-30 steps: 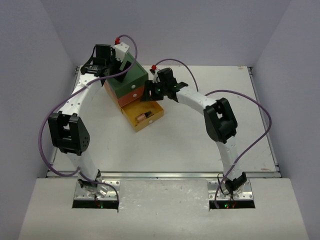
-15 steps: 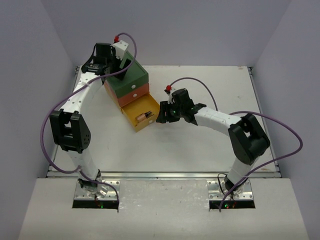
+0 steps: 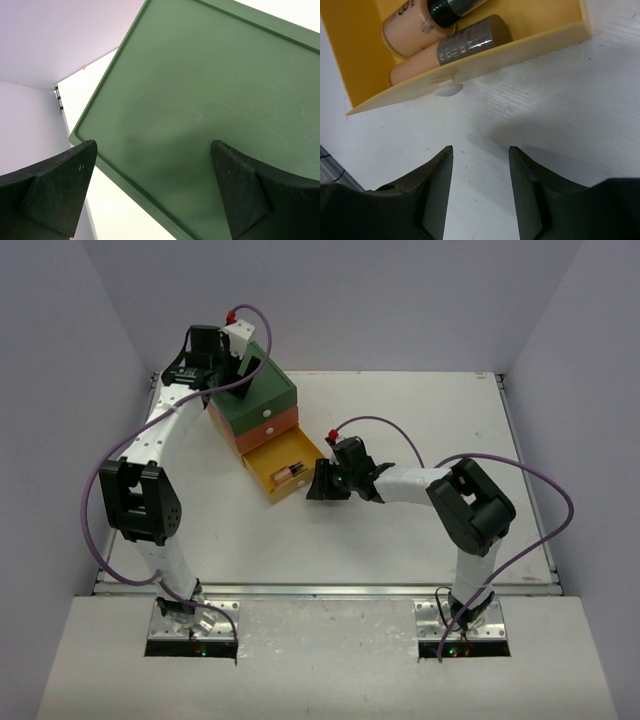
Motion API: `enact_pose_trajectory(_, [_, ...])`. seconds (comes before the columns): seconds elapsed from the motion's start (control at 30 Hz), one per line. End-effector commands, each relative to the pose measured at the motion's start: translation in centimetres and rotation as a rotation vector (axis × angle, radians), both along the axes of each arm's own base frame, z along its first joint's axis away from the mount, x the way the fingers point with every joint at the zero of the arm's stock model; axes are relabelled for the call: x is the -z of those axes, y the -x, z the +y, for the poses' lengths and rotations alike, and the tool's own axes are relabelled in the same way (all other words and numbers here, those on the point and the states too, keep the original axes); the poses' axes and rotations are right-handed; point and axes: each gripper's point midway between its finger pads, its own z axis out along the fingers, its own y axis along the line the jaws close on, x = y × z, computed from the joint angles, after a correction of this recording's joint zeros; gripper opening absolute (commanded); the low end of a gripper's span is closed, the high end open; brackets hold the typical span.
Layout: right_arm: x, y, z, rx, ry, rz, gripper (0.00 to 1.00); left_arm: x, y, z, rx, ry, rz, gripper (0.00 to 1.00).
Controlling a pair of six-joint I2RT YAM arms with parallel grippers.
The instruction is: Organize the makeup
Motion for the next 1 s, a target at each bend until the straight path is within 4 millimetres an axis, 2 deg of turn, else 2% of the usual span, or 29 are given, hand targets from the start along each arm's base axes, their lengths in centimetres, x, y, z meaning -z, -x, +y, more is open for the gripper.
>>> enact_pose_trajectory(0.0, [-1.7,-2.5,1.7,0.051,-0.058,-0.069,0.48,3.2,1.0,1.9,-0.043,-0.027,0.089,0.97])
enact_pose_trajectory(0.3, [-1.2,-5.8,3.8,0.153,-0.118,-0.062,0.42,5.3,0.5,2.1,-0.045,-0.04,0.127,0.97])
enact_pose_trajectory(0.4, [-1.7,-8.3,5.3,0.201,-0.153,-0.079,0.41,5.7,0.5,1.7,-0.027,-0.027,0.134,0.97])
enact_pose_trajectory(0.47, [-3.0,-10.0,6.3,0.229,-0.186,-0.102,0.4,5.8,0.6,1.3,-0.008,-0.017,0.134,0.97])
enact_pose_trajectory(0.5, [-2.8,-10.6,6.7,0.244,-0.194,-0.099,0.4,5.8,0.5,1.1,0.004,-0.013,0.134,0.97])
enact_pose_trajectory(0.63, [-3.4,-12.7,7.8,0.306,-0.237,-0.105,0.4,6.3,0.5,0.8,0.027,-0.009,0.138,0.97])
enact_pose_trajectory(0.7, [-3.4,-14.3,8.0,0.374,-0.251,-0.113,0.4,6.1,0.4,0.7,0.029,-0.006,0.129,0.97])
enact_pose_trajectory(0.73, [-4.1,-15.2,8.4,0.397,-0.267,-0.125,0.4,5.8,0.4,0.7,0.029,-0.005,0.122,0.97])
enact_pose_trajectory(0.83, [-3.4,-16.6,8.9,0.459,-0.287,-0.105,0.4,5.2,0.3,0.1,0.06,0.012,0.104,0.97])
enact_pose_trajectory(0.97, [-2.7,-18.4,9.2,0.526,-0.3,-0.113,0.37,5.4,0.1,-0.1,0.068,0.011,0.108,0.97])
